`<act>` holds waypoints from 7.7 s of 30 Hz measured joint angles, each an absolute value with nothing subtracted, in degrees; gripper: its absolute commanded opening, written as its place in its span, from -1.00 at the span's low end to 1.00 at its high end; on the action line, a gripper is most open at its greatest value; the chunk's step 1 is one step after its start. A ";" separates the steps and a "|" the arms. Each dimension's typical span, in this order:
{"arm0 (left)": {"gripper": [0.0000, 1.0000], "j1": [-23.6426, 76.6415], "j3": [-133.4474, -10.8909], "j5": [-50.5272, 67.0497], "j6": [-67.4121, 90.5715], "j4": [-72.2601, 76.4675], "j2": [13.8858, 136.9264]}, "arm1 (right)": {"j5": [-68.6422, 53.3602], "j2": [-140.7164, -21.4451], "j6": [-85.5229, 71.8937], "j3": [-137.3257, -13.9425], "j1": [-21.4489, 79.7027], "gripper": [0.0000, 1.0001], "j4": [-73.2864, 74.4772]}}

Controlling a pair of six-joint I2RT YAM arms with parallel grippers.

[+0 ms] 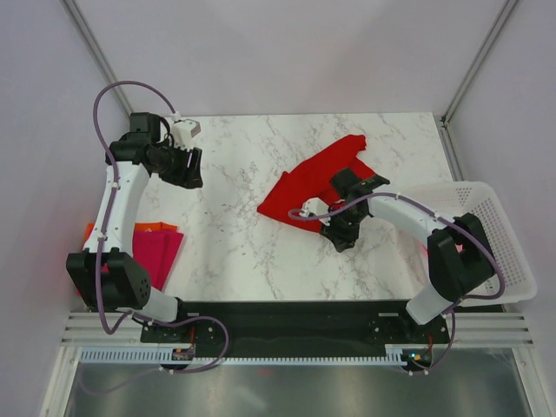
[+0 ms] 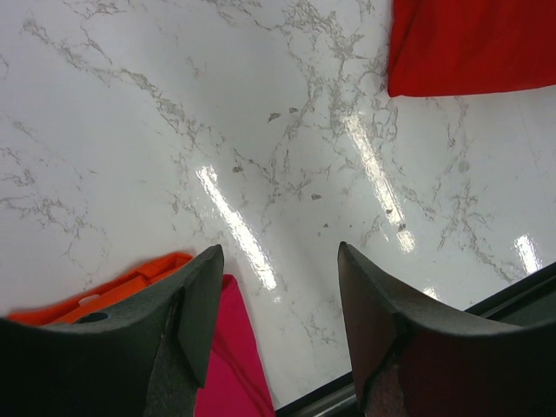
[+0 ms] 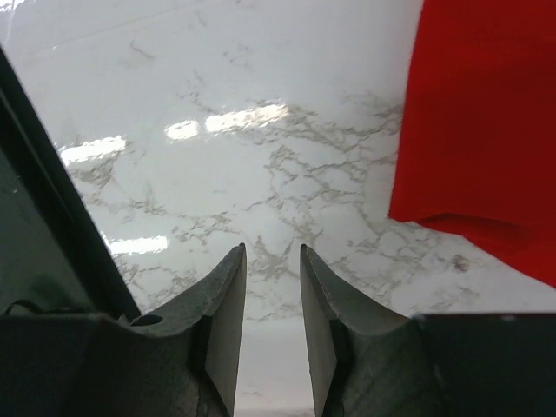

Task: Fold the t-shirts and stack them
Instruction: Flatten the tshirt out

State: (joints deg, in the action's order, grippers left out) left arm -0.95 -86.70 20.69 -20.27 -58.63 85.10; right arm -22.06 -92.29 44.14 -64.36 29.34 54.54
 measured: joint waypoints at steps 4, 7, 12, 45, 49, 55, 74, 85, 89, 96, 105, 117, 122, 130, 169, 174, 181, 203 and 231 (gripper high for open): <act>0.25 -0.95 -86.70 20.56 -20.27 -58.63 85.10 | -19.49 -91.96 42.96 -63.59 30.33 -0.21 47.55; 0.25 -0.95 -86.70 20.43 -20.27 -58.63 85.10 | -17.74 -92.14 41.67 -62.87 30.68 -0.21 42.65; 0.25 -0.95 -86.70 20.01 -20.27 -58.63 85.10 | -15.51 -96.27 39.75 -62.70 31.20 -0.21 36.64; 0.26 -1.06 -89.67 19.81 -20.32 -58.67 87.72 | -8.47 -112.71 36.75 -91.85 21.32 -0.35 37.23; 0.26 -1.04 -89.62 19.81 -20.32 -58.67 87.55 | -8.25 -110.21 38.24 -85.67 18.50 -0.24 37.91; 0.26 -1.04 -89.49 19.57 -20.56 -58.67 86.72 | -15.38 -81.25 51.53 -67.96 19.53 -0.20 38.15; 0.26 -1.13 -86.87 17.98 -21.26 -59.53 86.52 | -19.88 -72.71 81.34 -39.59 25.19 -0.23 29.30; 0.26 -1.67 -86.70 17.82 -21.58 -59.72 86.52 | -18.31 -79.83 79.79 -40.45 29.02 -0.24 22.83; 0.26 -1.80 -86.70 17.82 -21.58 -59.72 86.52 | -16.75 -82.41 79.22 -40.73 29.17 -0.29 21.19; 0.26 -1.80 -86.72 17.85 -21.58 -59.72 87.02 | -15.18 -84.31 77.82 -41.74 29.30 -0.79 19.86; 0.26 -1.80 -86.72 18.02 -21.58 -59.72 87.59 | -14.70 -84.84 74.41 -43.79 29.41 -1.00 18.90; 0.25 -1.80 -88.09 18.87 -21.58 -59.72 87.59 | -18.35 -79.02 65.69 -67.18 29.47 -1.00 24.88; 0.31 -1.80 -88.55 19.88 -21.58 -59.72 87.57 | -18.87 -80.51 63.72 -83.64 29.52 -0.34 26.50; 0.31 -1.80 -88.68 20.08 -21.58 -59.72 87.15 | -17.37 -89.43 72.47 -77.89 29.45 -0.11 43.03; 0.31 -1.91 -85.34 19.40 -21.58 -59.83 85.14 | -14.20 -102.21 79.77 -65.56 30.09 -0.06 45.45; 0.31 -1.91 -85.34 19.38 -21.58 -59.83 85.14 | -12.91 -102.06 77.95 -64.10 30.61 -0.34 41.21; 0.31 -1.91 -85.34 19.46 -21.58 -59.81 85.27 | -12.32 -101.69 75.13 -64.10 30.65 -0.19 39.72; 0.31 -1.91 -85.45 19.59 -21.56 -59.70 86.37 | -12.62 -102.06 69.54 -68.58 32.67 -1.00 43.13; 0.20 19.07 -89.58 13.72 -22.79 -57.58 90.24 | 3.14 -119.31 49.98 -132.00 30.50 -1.00 27.29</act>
State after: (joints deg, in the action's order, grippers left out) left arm 19.07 -89.58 13.72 -22.79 -57.58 90.24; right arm 3.14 -119.31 49.98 -132.00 30.50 27.29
